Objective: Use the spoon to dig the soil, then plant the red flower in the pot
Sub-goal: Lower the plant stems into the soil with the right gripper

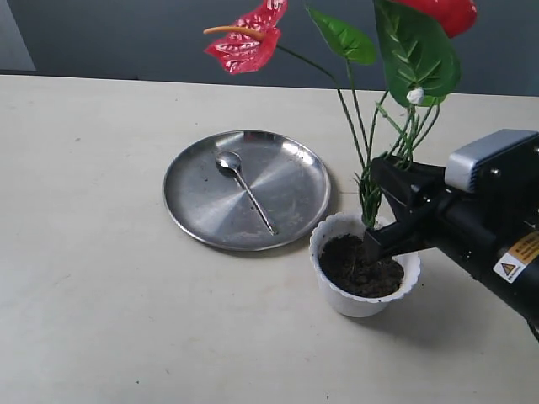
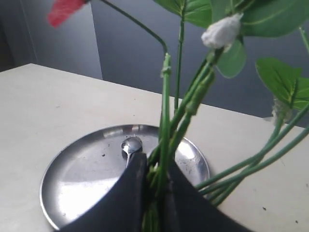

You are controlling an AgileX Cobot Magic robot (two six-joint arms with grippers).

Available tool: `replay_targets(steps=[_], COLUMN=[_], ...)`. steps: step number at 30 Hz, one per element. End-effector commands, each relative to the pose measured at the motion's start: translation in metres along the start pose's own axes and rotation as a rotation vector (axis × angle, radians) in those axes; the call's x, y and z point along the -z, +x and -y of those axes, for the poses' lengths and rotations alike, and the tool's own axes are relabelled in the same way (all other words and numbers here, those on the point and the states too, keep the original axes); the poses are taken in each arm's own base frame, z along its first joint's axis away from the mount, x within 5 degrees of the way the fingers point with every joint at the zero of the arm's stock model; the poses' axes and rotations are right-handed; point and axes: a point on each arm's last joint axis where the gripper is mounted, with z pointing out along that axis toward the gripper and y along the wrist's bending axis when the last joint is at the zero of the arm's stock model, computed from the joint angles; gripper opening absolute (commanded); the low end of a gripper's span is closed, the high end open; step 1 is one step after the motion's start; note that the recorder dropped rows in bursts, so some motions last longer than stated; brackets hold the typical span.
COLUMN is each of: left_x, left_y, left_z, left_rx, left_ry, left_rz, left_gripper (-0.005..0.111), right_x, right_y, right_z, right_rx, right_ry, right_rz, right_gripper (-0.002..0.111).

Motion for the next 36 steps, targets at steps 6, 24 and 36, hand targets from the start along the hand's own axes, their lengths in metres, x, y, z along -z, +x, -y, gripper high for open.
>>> replay_targets(steps=[6, 24, 36], left_x=[0.000, 0.000, 0.000], left_y=[-0.001, -0.001, -0.001], left_z=[0.000, 0.000, 0.000], left_rx=[0.003, 0.003, 0.003], left_ry=[0.007, 0.007, 0.007], left_rz=[0.016, 0.016, 0.016], left_gripper=[0.001, 0.001, 0.001], right_x=[-0.020, -0.015, 0.008], right_y=[0.032, 0.042, 0.065], right_z=[0.001, -0.009, -0.007], right_rx=[0.022, 0.045, 0.053], right_ry=[-0.002, -0.114, -0.110], right_rz=[-0.026, -0.114, -0.259], right_gripper=[-0.001, -0.001, -0.001])
